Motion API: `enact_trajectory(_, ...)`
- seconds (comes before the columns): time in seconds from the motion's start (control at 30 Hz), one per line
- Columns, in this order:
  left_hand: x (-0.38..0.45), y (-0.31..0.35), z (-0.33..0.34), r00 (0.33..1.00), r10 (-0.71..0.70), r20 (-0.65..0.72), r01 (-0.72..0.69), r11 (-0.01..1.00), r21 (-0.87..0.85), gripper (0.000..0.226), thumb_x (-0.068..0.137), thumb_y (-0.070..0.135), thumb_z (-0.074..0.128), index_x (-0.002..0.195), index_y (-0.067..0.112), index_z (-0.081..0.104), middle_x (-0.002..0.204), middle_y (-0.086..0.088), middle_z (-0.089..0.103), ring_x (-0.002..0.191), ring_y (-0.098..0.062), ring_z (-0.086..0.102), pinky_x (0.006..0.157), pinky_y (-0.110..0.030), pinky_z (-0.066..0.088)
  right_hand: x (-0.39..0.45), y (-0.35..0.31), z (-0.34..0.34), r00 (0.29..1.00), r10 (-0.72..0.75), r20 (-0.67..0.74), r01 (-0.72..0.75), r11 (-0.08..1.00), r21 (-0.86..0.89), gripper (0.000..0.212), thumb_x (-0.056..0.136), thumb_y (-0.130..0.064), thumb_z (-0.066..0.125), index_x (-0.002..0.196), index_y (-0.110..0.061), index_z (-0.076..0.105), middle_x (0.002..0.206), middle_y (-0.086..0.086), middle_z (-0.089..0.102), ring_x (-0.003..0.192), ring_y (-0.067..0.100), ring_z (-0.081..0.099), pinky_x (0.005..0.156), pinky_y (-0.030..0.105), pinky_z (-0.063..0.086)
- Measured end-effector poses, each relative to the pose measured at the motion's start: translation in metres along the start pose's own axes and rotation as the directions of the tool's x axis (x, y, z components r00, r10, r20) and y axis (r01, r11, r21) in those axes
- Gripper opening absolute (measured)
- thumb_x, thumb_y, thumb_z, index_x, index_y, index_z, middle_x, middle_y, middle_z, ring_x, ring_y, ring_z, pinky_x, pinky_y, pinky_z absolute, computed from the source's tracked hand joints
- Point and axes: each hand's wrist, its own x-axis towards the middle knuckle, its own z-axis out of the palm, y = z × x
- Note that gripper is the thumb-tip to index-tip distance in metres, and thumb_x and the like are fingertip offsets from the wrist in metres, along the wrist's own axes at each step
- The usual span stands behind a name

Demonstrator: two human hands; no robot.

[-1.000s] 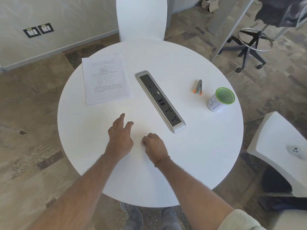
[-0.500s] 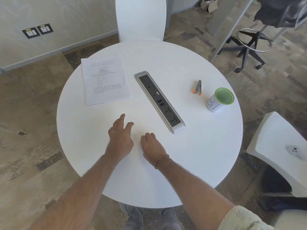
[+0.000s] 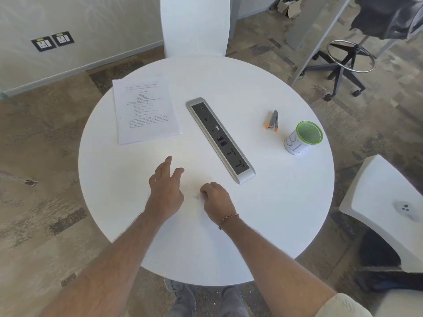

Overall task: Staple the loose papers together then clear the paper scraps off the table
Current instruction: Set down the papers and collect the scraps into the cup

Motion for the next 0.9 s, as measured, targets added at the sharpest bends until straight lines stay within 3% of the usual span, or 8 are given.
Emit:
enact_trajectory(0.17, 0.002, 0.000, 0.000, 1.000, 0.002, 0.000, -0.002, 1.000, -0.004, 0.062, 0.076, -0.011, 0.051, 0.133, 0.011, 0.056, 0.162, -0.018, 0.022, 0.145, -0.035, 0.024, 0.109, -0.053, 0.030, -0.002, -0.005, 0.004, 0.997, -0.039, 0.061, 0.043, 0.997, -0.063, 0.029, 0.078, 0.008, 0.052, 0.090, -0.013, 0.069, 0.084, 0.003, 0.056, 0.081, 0.022, 0.050, 0.065, 0.032, 0.046)
enact_trajectory(0.4, 0.003, -0.003, 0.000, 1.000, -0.008, 0.007, 0.008, 1.000, -0.003, 0.064, 0.076, -0.012, 0.050, 0.135, 0.011, 0.055, 0.163, -0.018, 0.020, 0.146, -0.035, 0.022, 0.111, -0.054, 0.028, 0.003, -0.003, 0.010, 0.992, -0.095, 0.081, 0.108, 0.980, -0.167, 0.024, 0.068, 0.016, 0.056, 0.078, -0.005, 0.064, 0.075, 0.009, 0.056, 0.073, 0.029, 0.052, 0.056, 0.037, 0.050)
enact_trajectory(0.5, 0.002, -0.003, 0.001, 1.000, -0.006, 0.011, 0.006, 1.000, -0.002, 0.065, 0.074, -0.012, 0.050, 0.135, 0.011, 0.055, 0.163, -0.018, 0.020, 0.146, -0.035, 0.023, 0.111, -0.054, 0.029, 0.001, -0.005, 0.011, 0.981, -0.148, 0.126, 0.175, 0.957, -0.233, 0.032, 0.055, 0.023, 0.058, 0.074, -0.003, 0.056, 0.071, 0.011, 0.051, 0.066, 0.028, 0.049, 0.044, 0.031, 0.040)
enact_trajectory(0.6, 0.002, -0.002, 0.001, 1.000, -0.011, 0.013, 0.011, 1.000, -0.004, 0.065, 0.075, -0.012, 0.050, 0.136, 0.012, 0.055, 0.163, -0.017, 0.019, 0.146, -0.036, 0.023, 0.111, -0.053, 0.028, 0.002, -0.008, 0.008, 0.970, -0.191, 0.151, 0.228, 0.931, -0.285, 0.037, 0.049, 0.022, 0.060, 0.073, -0.004, 0.052, 0.071, 0.012, 0.049, 0.065, 0.027, 0.048, 0.050, 0.027, 0.028)
enact_trajectory(0.7, 0.002, -0.003, 0.001, 1.000, -0.015, 0.011, 0.015, 1.000, -0.002, 0.065, 0.076, -0.011, 0.050, 0.136, 0.012, 0.054, 0.163, -0.018, 0.020, 0.146, -0.036, 0.023, 0.112, -0.053, 0.028, 0.004, -0.011, 0.005, 0.964, -0.190, 0.187, 0.240, 0.922, -0.305, 0.034, 0.054, 0.020, 0.063, 0.077, -0.003, 0.053, 0.074, 0.015, 0.051, 0.068, 0.029, 0.050, 0.055, 0.028, 0.027)
enact_trajectory(0.83, 0.001, -0.003, 0.003, 1.000, -0.017, 0.004, 0.017, 1.000, -0.006, 0.064, 0.075, -0.012, 0.050, 0.135, 0.011, 0.056, 0.163, -0.019, 0.021, 0.146, -0.037, 0.024, 0.111, -0.055, 0.029, 0.006, -0.020, -0.002, 0.942, -0.241, 0.232, 0.316, 0.871, -0.377, 0.026, 0.081, 0.013, 0.045, 0.103, 0.002, 0.053, 0.101, 0.018, 0.051, 0.094, 0.032, 0.048, 0.066, 0.029, 0.028)
enact_trajectory(0.9, 0.001, -0.003, 0.003, 1.000, -0.019, 0.005, 0.019, 1.000, -0.006, 0.065, 0.075, -0.013, 0.049, 0.135, 0.011, 0.056, 0.163, -0.019, 0.021, 0.146, -0.036, 0.024, 0.111, -0.054, 0.030, 0.006, -0.023, -0.005, 0.940, -0.213, 0.269, 0.309, 0.864, -0.397, 0.028, 0.084, 0.011, 0.043, 0.109, 0.002, 0.051, 0.105, 0.016, 0.051, 0.098, 0.030, 0.046, 0.067, 0.029, 0.029)
